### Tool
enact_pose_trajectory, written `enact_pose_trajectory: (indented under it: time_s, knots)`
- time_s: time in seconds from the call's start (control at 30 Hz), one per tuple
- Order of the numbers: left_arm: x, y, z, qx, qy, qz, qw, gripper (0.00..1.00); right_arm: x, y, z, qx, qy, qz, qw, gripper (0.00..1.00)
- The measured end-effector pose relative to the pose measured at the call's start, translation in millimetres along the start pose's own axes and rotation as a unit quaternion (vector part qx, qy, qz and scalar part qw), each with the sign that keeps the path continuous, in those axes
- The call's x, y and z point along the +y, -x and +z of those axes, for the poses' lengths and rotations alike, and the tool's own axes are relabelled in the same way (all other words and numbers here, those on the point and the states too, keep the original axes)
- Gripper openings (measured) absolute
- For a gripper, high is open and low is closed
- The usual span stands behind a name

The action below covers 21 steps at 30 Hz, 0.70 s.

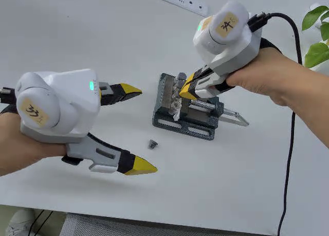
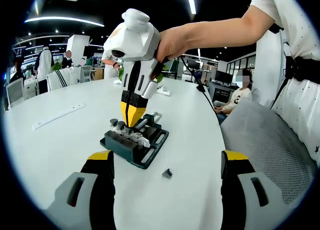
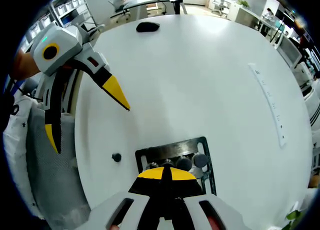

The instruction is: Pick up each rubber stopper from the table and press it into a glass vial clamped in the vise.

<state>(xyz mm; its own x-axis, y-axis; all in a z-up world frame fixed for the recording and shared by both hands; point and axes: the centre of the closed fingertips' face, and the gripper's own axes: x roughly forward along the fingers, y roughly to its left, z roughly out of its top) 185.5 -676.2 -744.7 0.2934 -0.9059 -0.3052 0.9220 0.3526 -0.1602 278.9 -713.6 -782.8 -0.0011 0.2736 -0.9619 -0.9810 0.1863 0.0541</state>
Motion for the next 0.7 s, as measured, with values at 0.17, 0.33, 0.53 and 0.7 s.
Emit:
enact_pose_trajectory:
  time_s: [0.17,0.33,0.53,0.7]
  knots:
    - [0.0,-0.2,0.4,-0.001,0.000,0.000,1.0000,0.87,-0.4,-0.1,0.3,0.004,-0.001,0.004,1.0000,0.00]
    - [0.4,-0.5,0.1,-0.002,0.001,0.000,1.0000,0.87,0.5,0.9,0.5,0.005,-0.002,0.006,1.0000,0.00]
    - [0.5,-2.1,-0.1,-0.001,0.001,-0.002,1.0000,0.87,0.4,0.7,0.7,0.009,0.003,0.010,0.9999,0.00]
    - [-0.4,-4.0,1.7,-0.002,0.001,-0.003,1.0000,0.87,-1.1,0.4,0.5,0.012,0.003,0.013,0.9999,0.00]
